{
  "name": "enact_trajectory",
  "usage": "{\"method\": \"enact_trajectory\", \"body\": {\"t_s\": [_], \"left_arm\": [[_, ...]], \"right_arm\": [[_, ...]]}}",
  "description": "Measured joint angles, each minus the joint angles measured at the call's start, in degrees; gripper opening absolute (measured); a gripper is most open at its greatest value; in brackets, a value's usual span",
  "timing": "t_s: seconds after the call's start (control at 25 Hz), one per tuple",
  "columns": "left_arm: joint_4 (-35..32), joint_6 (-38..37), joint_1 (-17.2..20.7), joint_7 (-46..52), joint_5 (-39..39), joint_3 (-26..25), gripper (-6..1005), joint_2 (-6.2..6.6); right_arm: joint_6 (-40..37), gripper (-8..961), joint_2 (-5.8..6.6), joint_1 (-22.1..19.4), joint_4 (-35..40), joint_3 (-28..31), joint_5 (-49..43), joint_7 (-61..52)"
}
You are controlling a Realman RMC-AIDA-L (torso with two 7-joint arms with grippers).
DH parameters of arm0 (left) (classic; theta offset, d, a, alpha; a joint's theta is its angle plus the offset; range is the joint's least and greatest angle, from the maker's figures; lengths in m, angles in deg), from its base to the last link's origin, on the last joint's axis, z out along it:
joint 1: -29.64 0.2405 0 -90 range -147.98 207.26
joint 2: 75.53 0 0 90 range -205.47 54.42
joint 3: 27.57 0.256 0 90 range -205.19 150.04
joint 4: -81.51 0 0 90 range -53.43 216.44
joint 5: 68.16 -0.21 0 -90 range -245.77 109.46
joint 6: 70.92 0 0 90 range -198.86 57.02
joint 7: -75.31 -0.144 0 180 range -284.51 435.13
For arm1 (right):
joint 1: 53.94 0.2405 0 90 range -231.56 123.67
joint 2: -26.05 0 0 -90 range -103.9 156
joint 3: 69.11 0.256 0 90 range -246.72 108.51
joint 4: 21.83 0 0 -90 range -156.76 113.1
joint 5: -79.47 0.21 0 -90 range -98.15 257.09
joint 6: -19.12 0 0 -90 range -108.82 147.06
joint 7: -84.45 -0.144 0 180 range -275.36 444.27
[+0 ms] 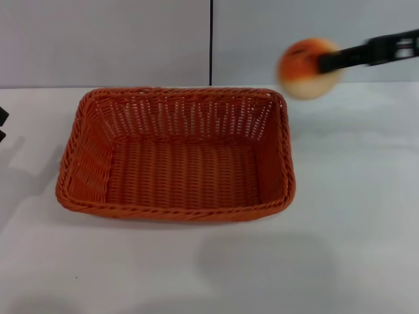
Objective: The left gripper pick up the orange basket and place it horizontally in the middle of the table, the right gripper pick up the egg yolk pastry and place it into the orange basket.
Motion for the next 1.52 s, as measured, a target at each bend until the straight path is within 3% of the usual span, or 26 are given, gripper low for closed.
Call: {"method": "enact_trajectory", "body": {"t_s": [0.24,0.48,0.64,0.76,0.92,1.2,1.52], "left_arm": [[1.13,-0.63,0.28,-0.19,-0.11,0.06,864,0.05],[2.72,-0.81,1.26,-0.79,-0.06,-0.02,864,-0.05],[3.79,-1.52,1.94,-1.53,-0.21,0.06,864,-0.08],[4.53,-2.17,2.58,-2.24,-0.35,0.07,864,0.00],[5.00,-2.60,4.13,-5.24,-0.77,0.15,864,-0.08],[5.64,-2.77,4.68,-5.69,-0.59,0.01,864,-0.11],[6.35,-3.24,4.37,-5.68,-0.44,-0.13,864,-0.21]], "right_arm": [[5.61,65,-1.31,6.87,-10.49,-8.05,0.30,6.71],[15.86,57,-3.18,7.18,-12.22,-18.04,-0.04,11.17],[21.97,52,-4.06,6.73,-12.60,-21.47,-0.21,12.78],[26.11,124,-4.57,6.78,-13.29,-23.44,-0.24,14.05],[30.71,288,-5.11,7.21,-13.49,-25.22,-0.24,15.36],[33.12,560,-5.68,7.16,-12.93,-25.84,0.29,15.71],[32.72,563,-5.87,1.03,-6.07,-25.84,5.44,17.17]]}}
